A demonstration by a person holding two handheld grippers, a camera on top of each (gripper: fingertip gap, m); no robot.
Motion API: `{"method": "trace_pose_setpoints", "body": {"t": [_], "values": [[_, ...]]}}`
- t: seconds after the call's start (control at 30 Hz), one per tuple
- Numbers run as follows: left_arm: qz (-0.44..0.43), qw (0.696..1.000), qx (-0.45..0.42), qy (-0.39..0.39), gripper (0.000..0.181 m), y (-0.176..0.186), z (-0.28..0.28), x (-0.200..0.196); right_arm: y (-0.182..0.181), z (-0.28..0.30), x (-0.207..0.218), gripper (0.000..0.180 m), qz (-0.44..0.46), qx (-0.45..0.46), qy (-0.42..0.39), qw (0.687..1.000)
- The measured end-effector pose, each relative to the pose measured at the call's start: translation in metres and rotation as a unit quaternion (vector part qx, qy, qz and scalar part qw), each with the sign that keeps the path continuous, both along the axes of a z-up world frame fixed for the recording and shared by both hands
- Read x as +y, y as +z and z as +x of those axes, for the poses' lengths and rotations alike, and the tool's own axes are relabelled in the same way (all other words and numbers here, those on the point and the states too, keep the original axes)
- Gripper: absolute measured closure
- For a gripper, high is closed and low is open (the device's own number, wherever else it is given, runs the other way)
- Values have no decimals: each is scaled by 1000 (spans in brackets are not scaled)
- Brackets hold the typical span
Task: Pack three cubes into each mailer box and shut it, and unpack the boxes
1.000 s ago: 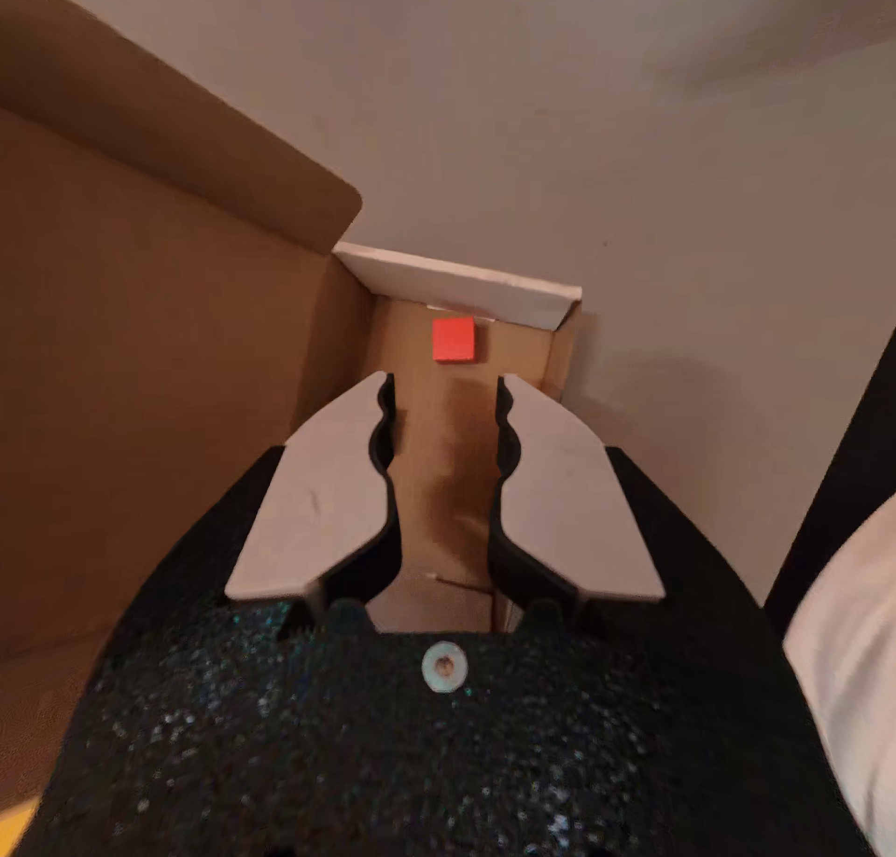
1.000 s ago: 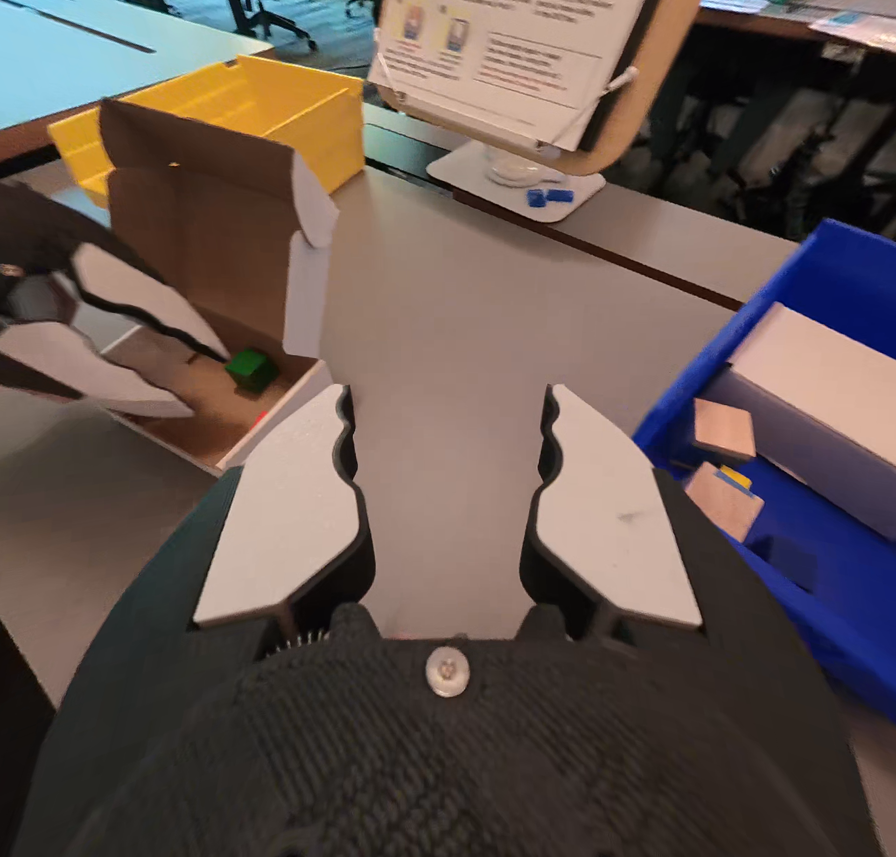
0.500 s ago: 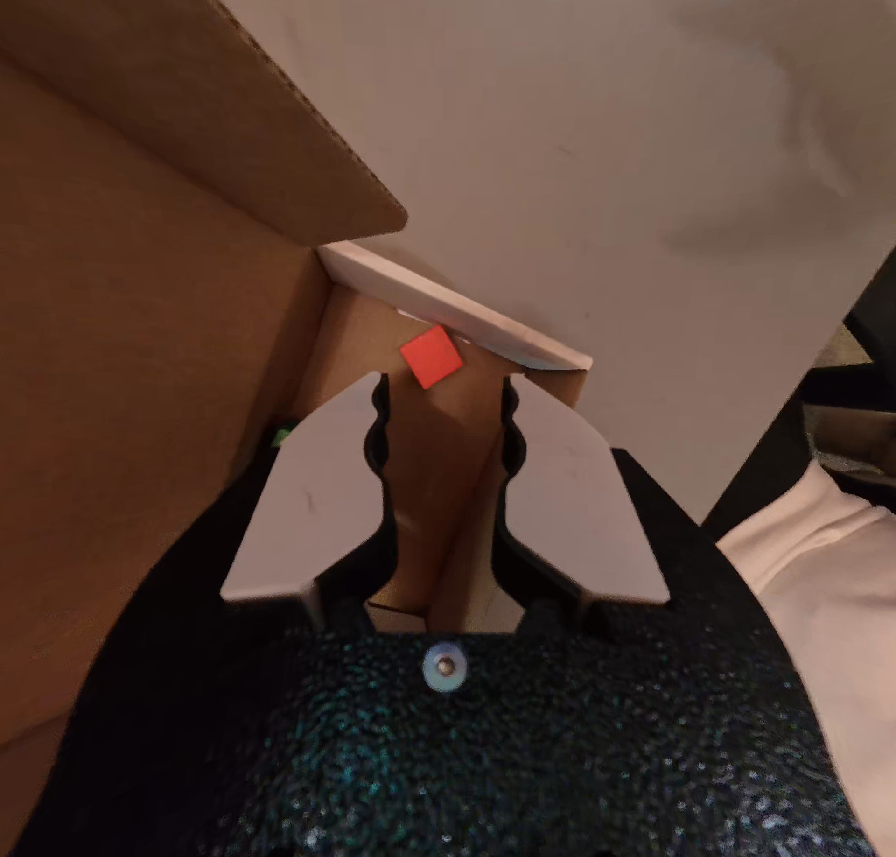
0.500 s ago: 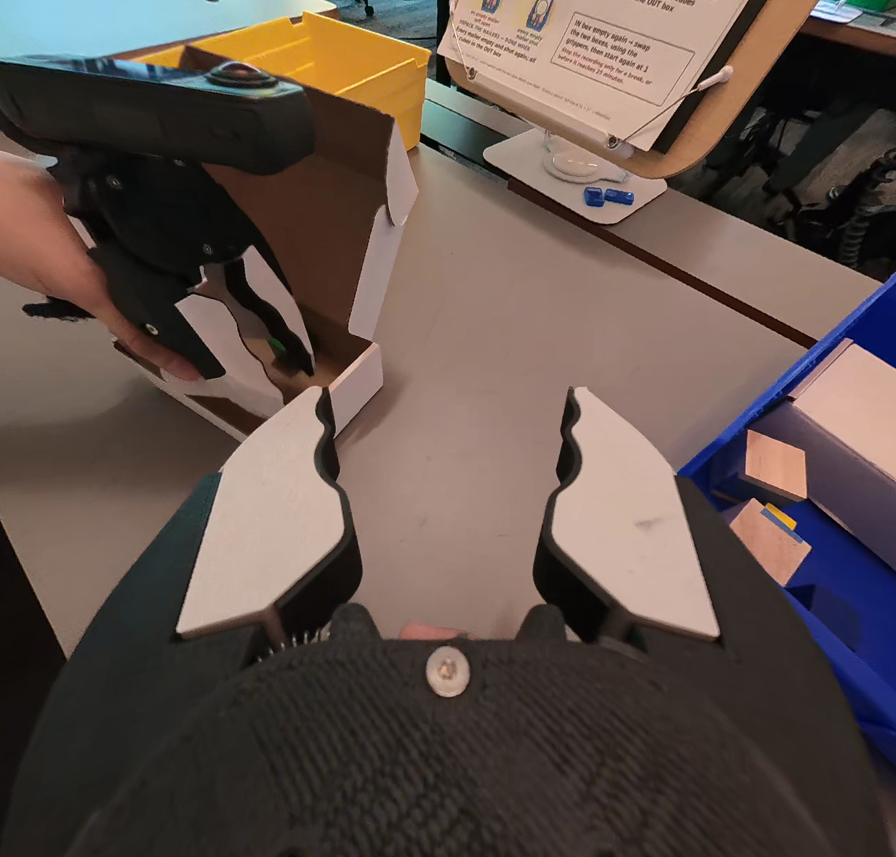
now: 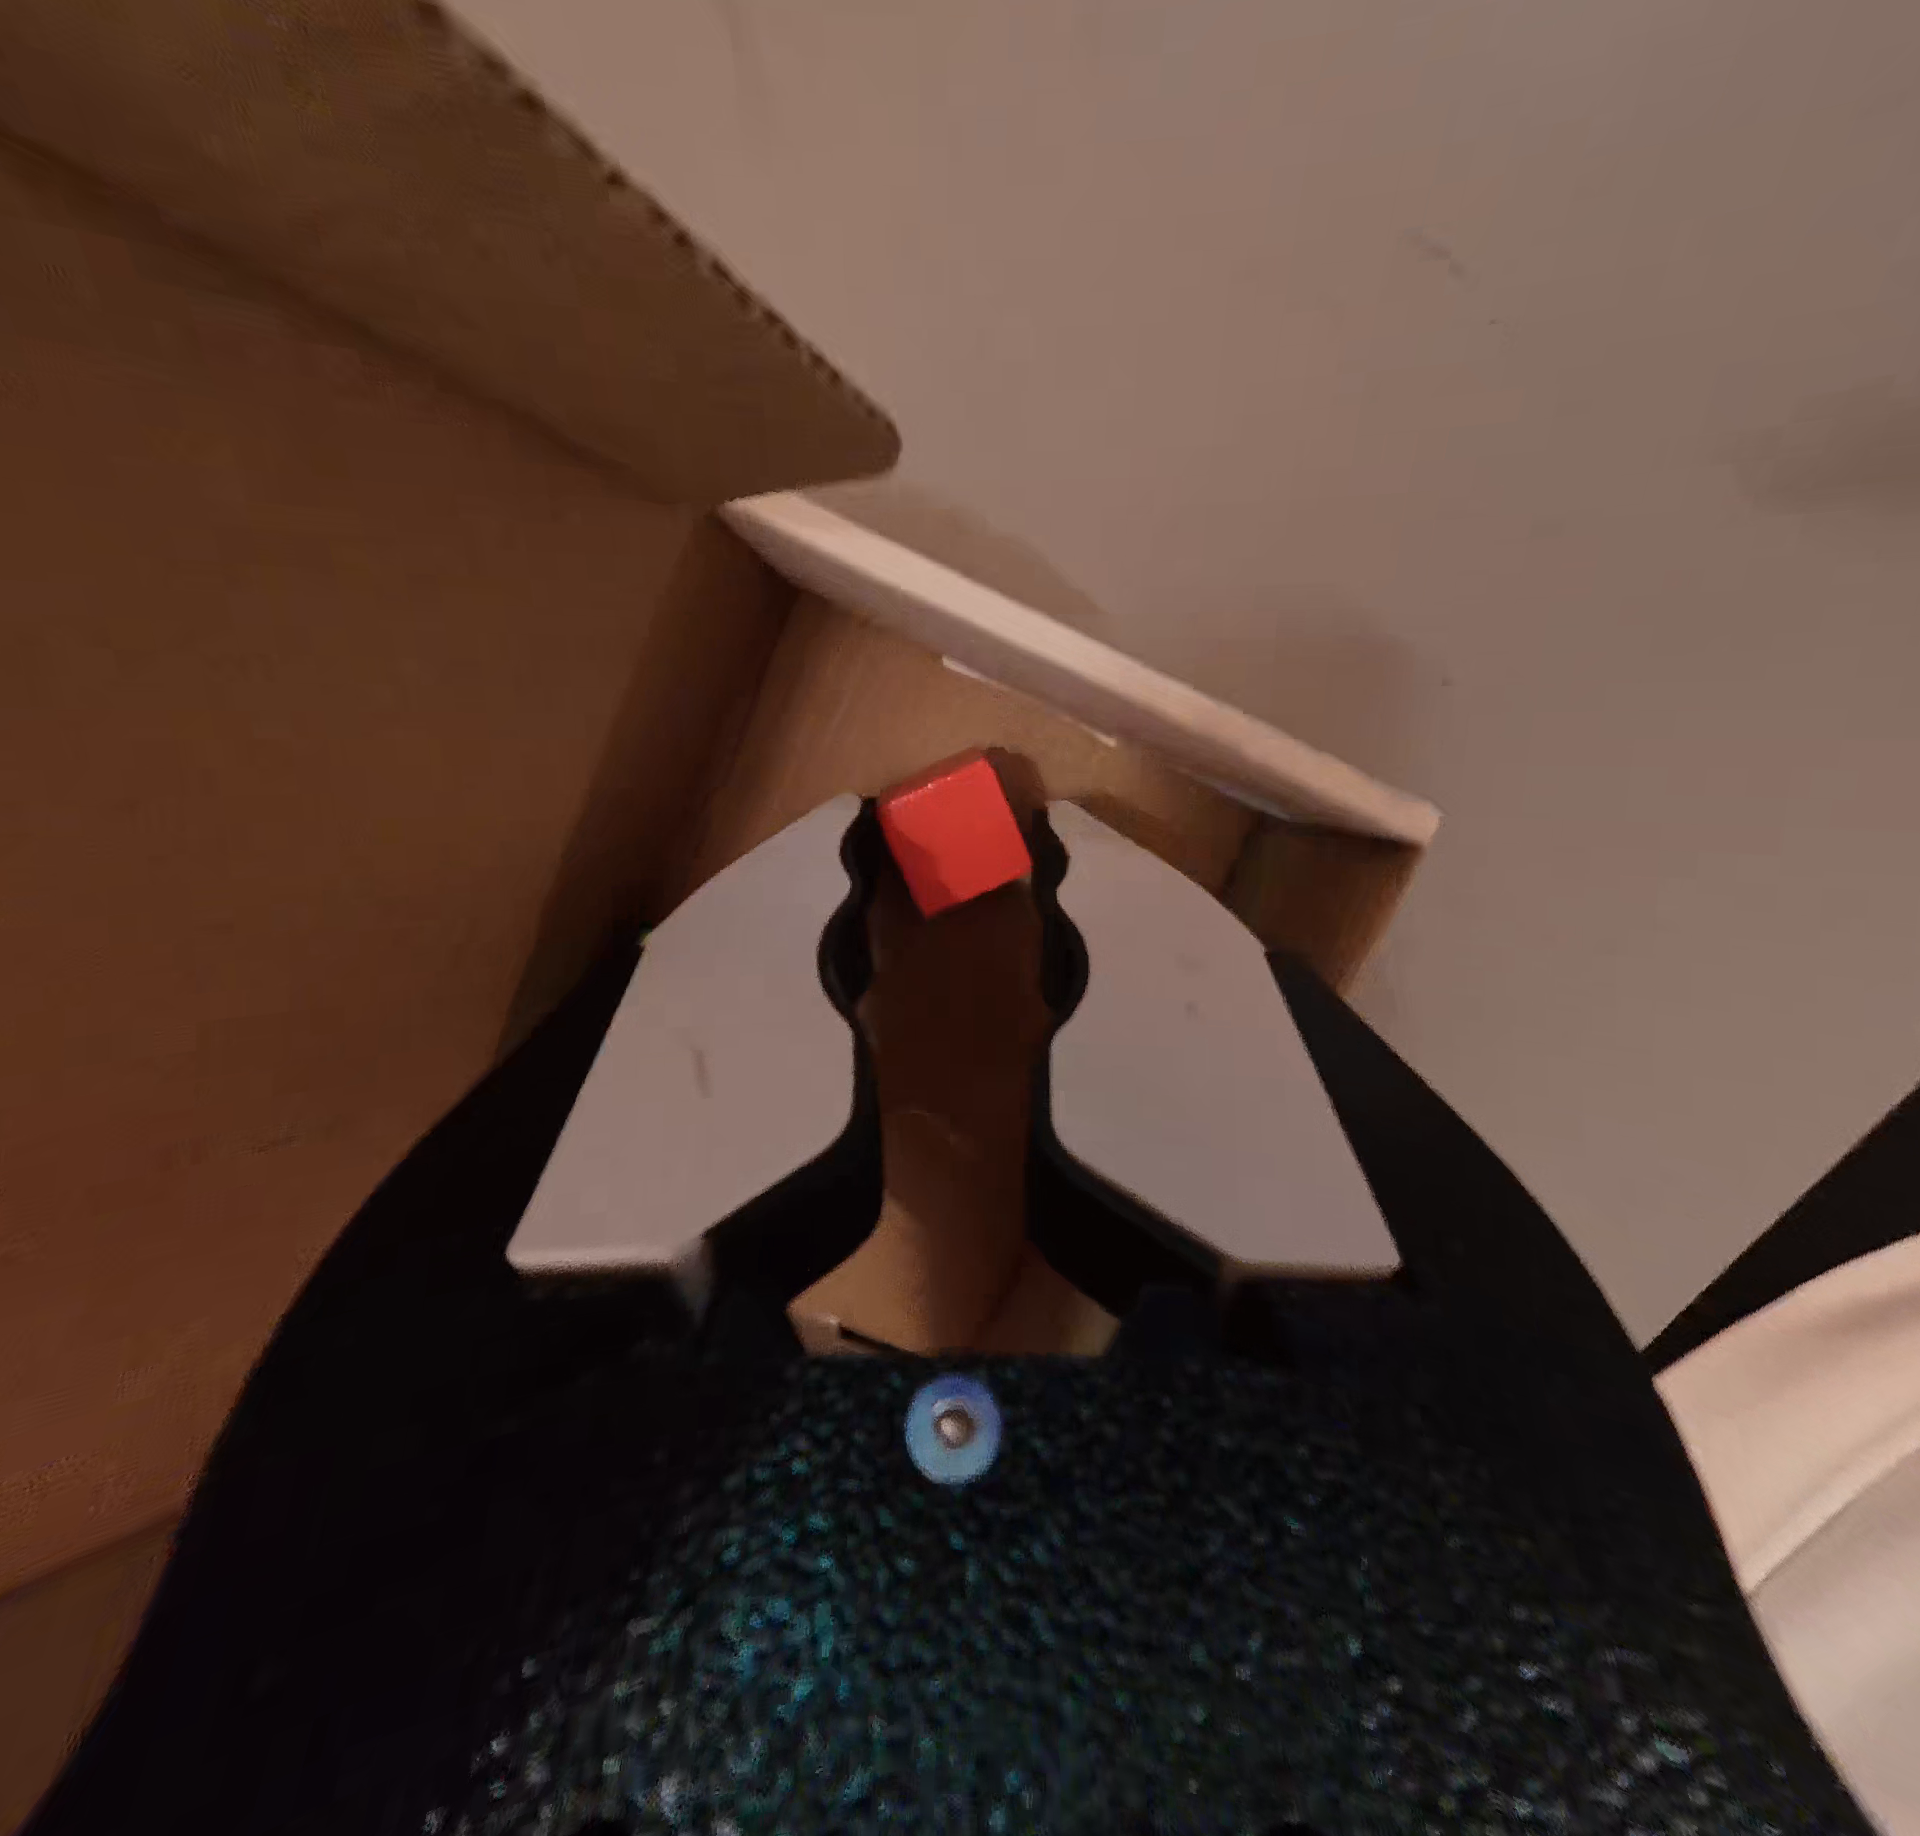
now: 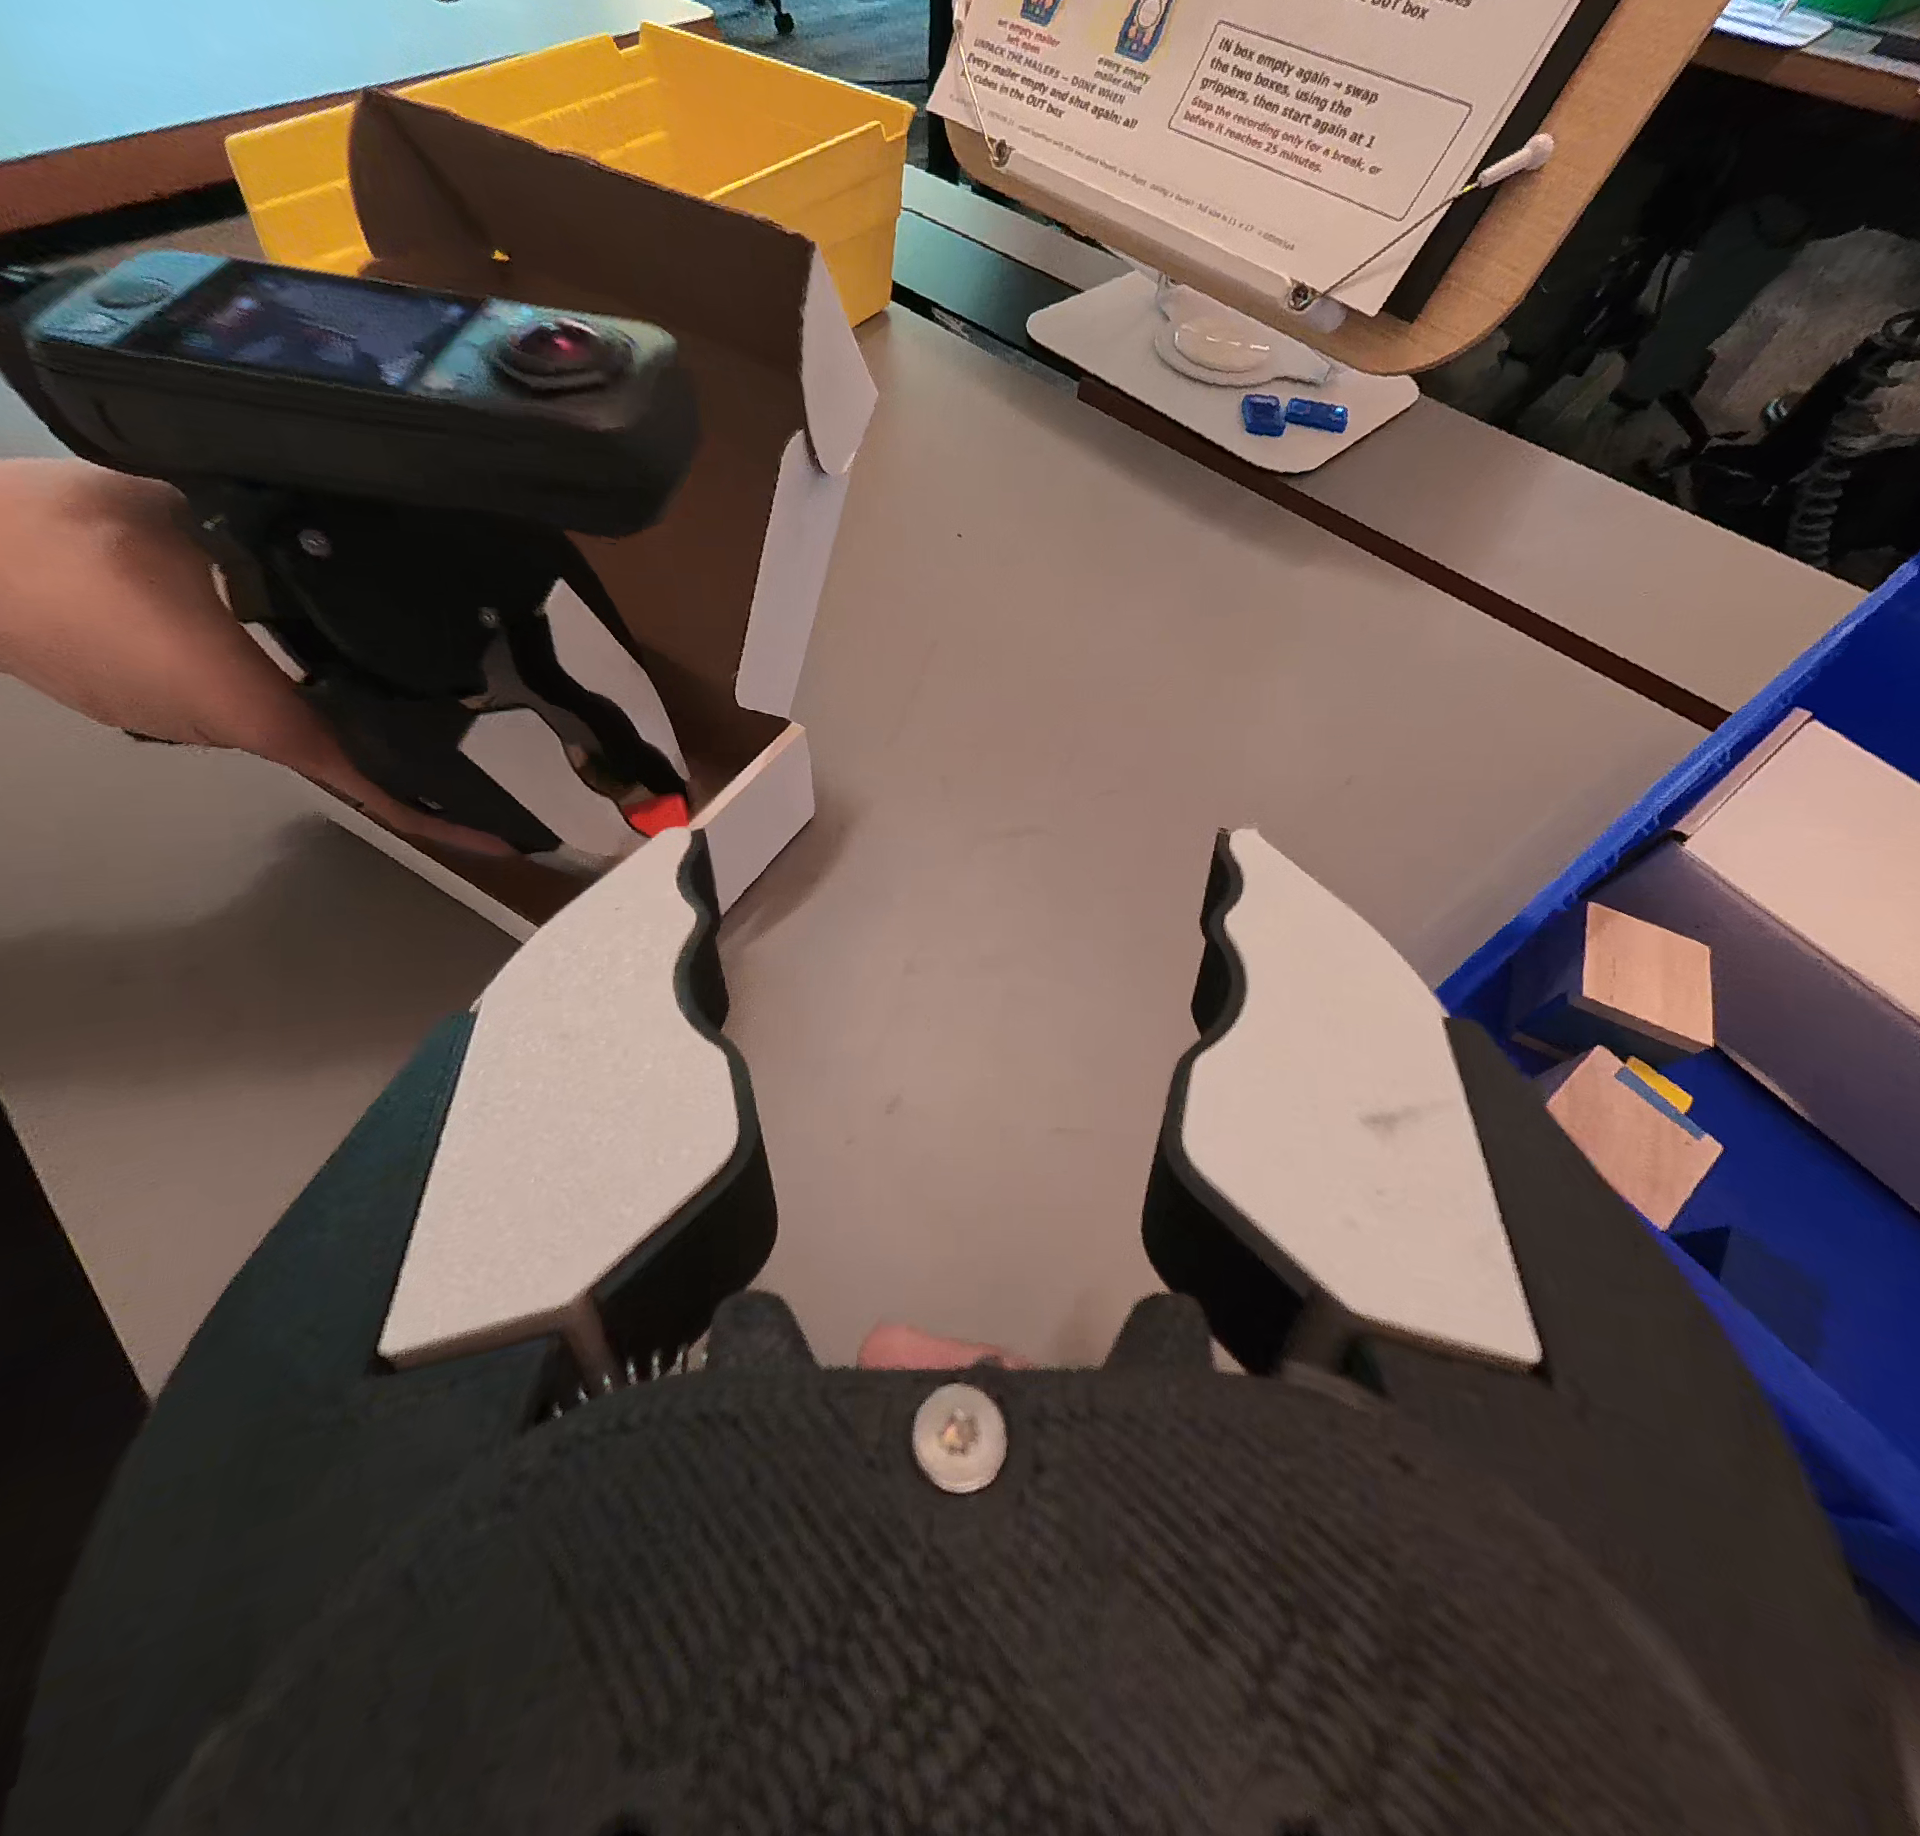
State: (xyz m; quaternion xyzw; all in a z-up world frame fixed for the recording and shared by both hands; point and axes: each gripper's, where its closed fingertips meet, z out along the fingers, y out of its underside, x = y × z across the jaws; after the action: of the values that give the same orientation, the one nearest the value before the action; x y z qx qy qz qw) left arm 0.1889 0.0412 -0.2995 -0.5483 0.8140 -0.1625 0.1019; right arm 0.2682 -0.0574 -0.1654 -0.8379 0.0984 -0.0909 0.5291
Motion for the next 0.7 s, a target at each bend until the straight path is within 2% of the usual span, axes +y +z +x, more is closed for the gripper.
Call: {"method": "trace_pose_setpoints", "body": {"t": [0.03,0.13,0.23,0.33,0.4,0.5,0.6,0.7], "values": [[-4,1000,-16,-17,154,6,-3,2,1,-2,1,90,5,7,3,1000],[-3,986,-137,-94,154,38,-3,6,10,-10,7,92,43,34,23,998],[-36,948,-266,-172,154,83,-12,-7,21,-32,20,89,91,95,78,988],[-74,867,-421,-256,154,138,-28,-33,34,-61,36,90,142,178,147,962],[-73,815,-500,-283,154,164,-38,-42,36,-86,45,94,150,255,208,932],[-60,772,-557,-301,154,180,-47,-47,40,-118,53,103,158,345,291,878],[-48,758,-568,-319,154,180,-51,-53,46,-133,60,107,175,404,329,835],[-20,751,-574,-326,154,177,-51,-55,46,-143,64,131,173,438,355,807]]}}
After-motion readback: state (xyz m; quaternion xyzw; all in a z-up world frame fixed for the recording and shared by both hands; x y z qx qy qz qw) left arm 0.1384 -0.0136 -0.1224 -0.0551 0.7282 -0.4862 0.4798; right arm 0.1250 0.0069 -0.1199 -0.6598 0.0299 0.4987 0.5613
